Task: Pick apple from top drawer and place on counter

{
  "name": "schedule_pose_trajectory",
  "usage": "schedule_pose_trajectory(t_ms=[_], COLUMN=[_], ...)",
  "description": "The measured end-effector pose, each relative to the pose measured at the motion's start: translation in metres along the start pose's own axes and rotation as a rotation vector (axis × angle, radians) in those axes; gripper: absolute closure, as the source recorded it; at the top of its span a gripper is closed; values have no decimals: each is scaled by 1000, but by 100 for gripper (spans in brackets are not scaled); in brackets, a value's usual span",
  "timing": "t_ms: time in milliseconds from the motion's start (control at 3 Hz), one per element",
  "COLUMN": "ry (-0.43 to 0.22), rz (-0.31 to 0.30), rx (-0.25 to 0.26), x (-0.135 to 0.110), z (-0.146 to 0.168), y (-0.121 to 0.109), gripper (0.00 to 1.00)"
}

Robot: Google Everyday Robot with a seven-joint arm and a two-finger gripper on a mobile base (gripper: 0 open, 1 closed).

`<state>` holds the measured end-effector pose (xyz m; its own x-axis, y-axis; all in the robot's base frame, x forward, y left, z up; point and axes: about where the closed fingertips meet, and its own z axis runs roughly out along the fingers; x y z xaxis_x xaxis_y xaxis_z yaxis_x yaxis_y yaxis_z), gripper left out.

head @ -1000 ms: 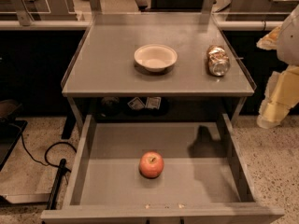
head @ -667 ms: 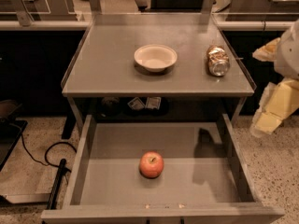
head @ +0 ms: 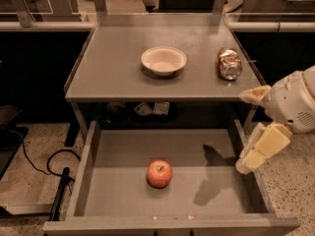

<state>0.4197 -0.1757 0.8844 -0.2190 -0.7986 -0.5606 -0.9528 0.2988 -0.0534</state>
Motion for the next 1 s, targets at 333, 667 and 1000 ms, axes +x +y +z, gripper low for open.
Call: schedule_pose_trajectory(t_ms=[333,667,1000], ry=[-15,-29,-62], rz=[1,1,-7], rx=[-5,-13,-37], x=[-5,-2,7], z=[0,8,47], y=[2,6,15], gripper=[0,0,0])
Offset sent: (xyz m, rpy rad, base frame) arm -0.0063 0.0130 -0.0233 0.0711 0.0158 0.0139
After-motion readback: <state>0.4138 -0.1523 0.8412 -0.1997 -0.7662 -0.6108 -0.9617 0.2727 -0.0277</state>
